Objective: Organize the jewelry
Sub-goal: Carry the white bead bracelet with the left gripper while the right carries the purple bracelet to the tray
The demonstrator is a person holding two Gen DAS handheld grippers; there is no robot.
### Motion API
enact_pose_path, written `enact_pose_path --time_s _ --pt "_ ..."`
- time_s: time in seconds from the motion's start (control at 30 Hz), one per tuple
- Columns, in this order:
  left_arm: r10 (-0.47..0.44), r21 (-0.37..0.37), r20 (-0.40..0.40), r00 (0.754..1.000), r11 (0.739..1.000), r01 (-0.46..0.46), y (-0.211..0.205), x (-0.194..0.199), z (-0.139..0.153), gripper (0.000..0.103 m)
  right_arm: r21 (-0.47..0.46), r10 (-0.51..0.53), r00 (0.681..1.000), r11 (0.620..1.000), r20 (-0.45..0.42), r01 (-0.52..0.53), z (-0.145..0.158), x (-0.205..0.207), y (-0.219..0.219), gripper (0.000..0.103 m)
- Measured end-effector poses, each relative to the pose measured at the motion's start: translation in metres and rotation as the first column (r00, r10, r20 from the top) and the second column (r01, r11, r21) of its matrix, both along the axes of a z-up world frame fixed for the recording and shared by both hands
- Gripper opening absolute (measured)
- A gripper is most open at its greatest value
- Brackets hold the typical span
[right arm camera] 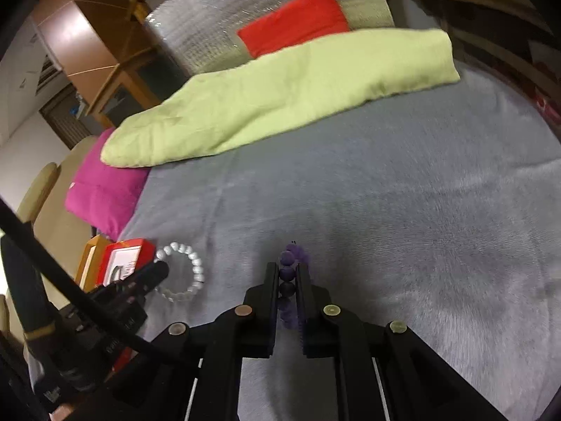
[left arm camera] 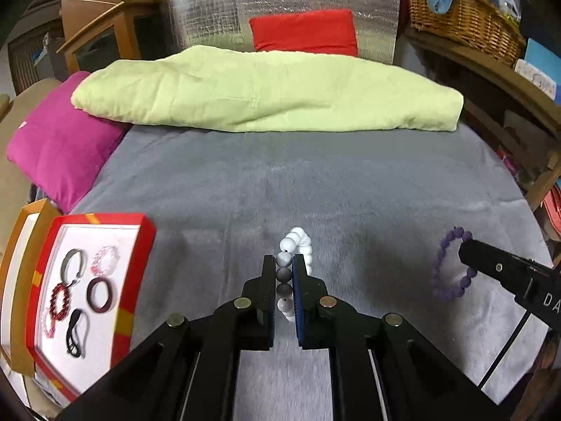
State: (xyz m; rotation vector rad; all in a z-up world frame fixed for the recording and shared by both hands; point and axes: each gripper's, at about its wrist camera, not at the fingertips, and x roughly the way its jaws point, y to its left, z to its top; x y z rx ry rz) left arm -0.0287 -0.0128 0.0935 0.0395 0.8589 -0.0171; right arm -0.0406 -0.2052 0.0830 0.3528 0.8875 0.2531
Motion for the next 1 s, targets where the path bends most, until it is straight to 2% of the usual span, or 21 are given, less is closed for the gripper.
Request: enact_pose_path --time_s 0.27,0.53,1.0 --pt "0.019 -0.014 0.040 0.999 1.000 -0.019 0.020 -0.028 0.018 0.009 -0.017 0.044 0.998 0.999 0.040 -0.044 0.024 -0.022 0.027 0.010" --pt "0.060 -0.031 0.057 0.997 0.998 -0.059 0.052 -0.042 0.023 0.009 -0.029 0.100 0.993 0.995 0.067 -0.099 0.039 -0.032 0.057 0.010" --pt "0.171 -0.040 0.057 0.984 0.985 -0.169 0.124 -0.051 0.020 0.009 -0.037 0.187 0.980 0.982 0.067 -0.184 0.044 -0.026 0.104 0.010"
